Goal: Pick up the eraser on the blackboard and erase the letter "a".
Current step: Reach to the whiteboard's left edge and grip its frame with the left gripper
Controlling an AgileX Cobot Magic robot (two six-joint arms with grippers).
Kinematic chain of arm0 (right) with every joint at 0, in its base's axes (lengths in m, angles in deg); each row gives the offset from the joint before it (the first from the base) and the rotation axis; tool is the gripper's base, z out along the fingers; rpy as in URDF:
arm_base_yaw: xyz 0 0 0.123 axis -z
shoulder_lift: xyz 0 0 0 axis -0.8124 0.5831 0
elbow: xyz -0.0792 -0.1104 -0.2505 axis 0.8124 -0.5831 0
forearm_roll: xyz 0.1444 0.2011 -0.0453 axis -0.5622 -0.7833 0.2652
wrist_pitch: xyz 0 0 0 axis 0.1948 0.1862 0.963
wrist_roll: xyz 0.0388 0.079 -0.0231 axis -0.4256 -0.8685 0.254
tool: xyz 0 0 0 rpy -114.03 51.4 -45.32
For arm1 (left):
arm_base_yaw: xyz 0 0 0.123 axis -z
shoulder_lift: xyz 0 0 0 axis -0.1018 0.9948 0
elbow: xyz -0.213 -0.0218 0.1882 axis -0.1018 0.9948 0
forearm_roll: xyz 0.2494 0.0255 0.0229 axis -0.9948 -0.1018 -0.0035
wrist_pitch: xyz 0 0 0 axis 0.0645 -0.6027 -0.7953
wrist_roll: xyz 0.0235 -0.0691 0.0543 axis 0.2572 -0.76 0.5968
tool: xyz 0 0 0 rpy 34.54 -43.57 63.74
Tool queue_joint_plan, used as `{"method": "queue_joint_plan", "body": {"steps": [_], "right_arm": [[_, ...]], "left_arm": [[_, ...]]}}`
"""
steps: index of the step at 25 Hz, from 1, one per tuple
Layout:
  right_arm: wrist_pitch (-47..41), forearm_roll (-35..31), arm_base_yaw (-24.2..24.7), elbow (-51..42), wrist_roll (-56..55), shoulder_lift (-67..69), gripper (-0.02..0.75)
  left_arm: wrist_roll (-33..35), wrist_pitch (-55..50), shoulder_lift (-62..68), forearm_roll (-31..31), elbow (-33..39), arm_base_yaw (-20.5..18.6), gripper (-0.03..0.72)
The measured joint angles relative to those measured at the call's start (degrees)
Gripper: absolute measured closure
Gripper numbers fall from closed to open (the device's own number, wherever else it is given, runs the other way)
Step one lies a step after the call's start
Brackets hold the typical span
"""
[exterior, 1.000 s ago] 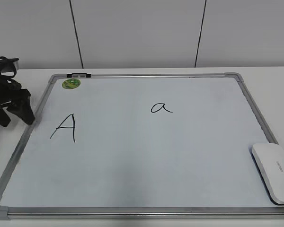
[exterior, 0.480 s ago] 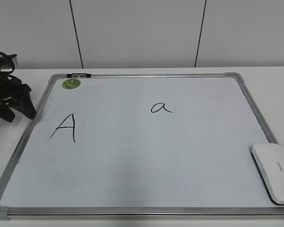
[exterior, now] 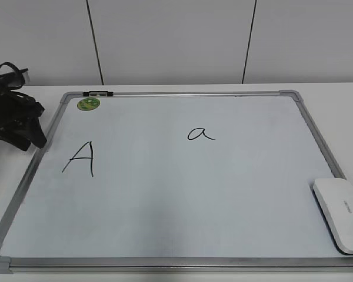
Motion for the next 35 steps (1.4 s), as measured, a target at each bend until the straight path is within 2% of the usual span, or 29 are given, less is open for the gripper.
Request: {"method": "queue_joint_plan", "body": {"steps": [10, 16, 35], "right_arm": [[0.00, 0.00, 0.00, 0.00, 0.00, 0.00, 0.151], [0.00, 0.00, 0.00, 0.00, 0.00, 0.00, 0.150], [0.00, 0.00, 0.00, 0.00, 0.00, 0.00, 0.151]], "left_arm": [[0.04, -0.53, 1.85, 0.00, -0.14, 0.00, 0.397], [0.13, -0.53, 2.10, 0.00, -0.14, 0.00, 0.454], [0.13, -0.53, 2.19, -0.02, -0.18, -0.13, 0.478]]}}
